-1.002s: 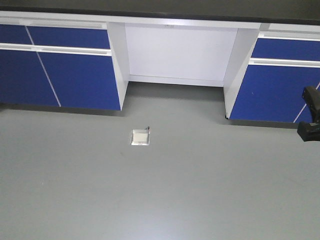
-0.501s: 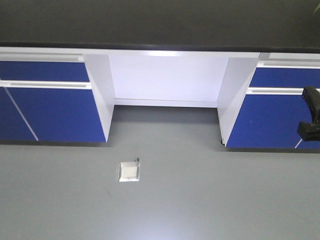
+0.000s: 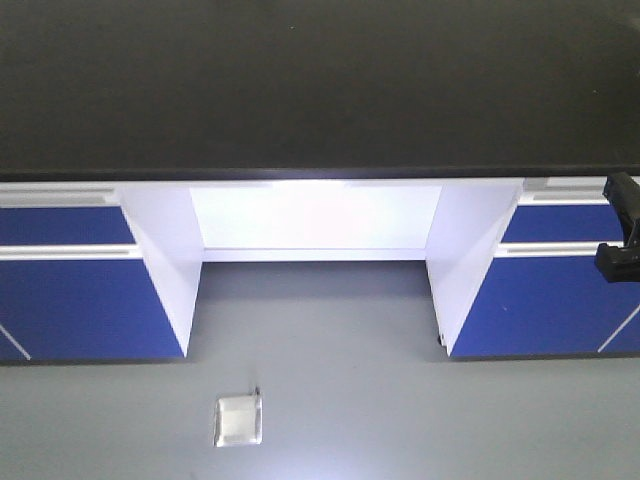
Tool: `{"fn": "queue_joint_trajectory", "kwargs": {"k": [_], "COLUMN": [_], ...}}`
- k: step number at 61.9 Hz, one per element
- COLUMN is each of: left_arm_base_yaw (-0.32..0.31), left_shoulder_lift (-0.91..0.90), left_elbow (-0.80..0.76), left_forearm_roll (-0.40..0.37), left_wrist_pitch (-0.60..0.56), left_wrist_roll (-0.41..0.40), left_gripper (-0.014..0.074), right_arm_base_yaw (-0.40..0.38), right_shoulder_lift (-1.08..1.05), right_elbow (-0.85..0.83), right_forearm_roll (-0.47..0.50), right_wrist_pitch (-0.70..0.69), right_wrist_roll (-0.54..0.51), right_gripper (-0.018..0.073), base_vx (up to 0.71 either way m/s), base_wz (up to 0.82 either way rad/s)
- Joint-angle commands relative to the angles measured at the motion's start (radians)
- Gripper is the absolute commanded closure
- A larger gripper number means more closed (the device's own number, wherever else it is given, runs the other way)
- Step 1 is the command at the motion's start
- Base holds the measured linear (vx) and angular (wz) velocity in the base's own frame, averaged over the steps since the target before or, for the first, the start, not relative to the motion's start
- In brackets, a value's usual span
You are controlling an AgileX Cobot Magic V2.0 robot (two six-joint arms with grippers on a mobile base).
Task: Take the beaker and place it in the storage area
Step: 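Hold the beaker in the right gripper while driving to the other bench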
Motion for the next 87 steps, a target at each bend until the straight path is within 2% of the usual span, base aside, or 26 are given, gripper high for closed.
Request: {"fn": "queue_joint_trajectory", "kwargs": {"k": [1,45,87], "left_arm_base_yaw": [-0.004,-0.004,-0.004], "left_shoulder_lift": [0.001,0.001,0.001], "left_elbow": [-0.032,-0.032,-0.032], "left_forearm_roll": [-0.006,-0.006,-0.006], "left_wrist_pitch": [-0.078,-0.078,-0.078], "left_wrist_roll": [-0.007,-0.007,-0.007], "left_gripper": [0.0118,0.0118,0.0118], "right_arm_base_yaw": [-0.001,-0.001,-0.001], "right_shoulder_lift": [-0.005,-0.005,-0.005], "right_elbow": [-0.032,-0.032,-0.032], "right_forearm_roll": [-0.001,-0.001,-0.001], "right_wrist_pitch": [-0.077,-0.077,-0.077], "right_wrist_roll": [-0.001,-0.001,-0.001], "right_gripper": [0.0567,0.0567,0.0567], "base_vx": [0.38,0.31,0.06], "base_wz": [-0.06,-0.04,0.0]}}
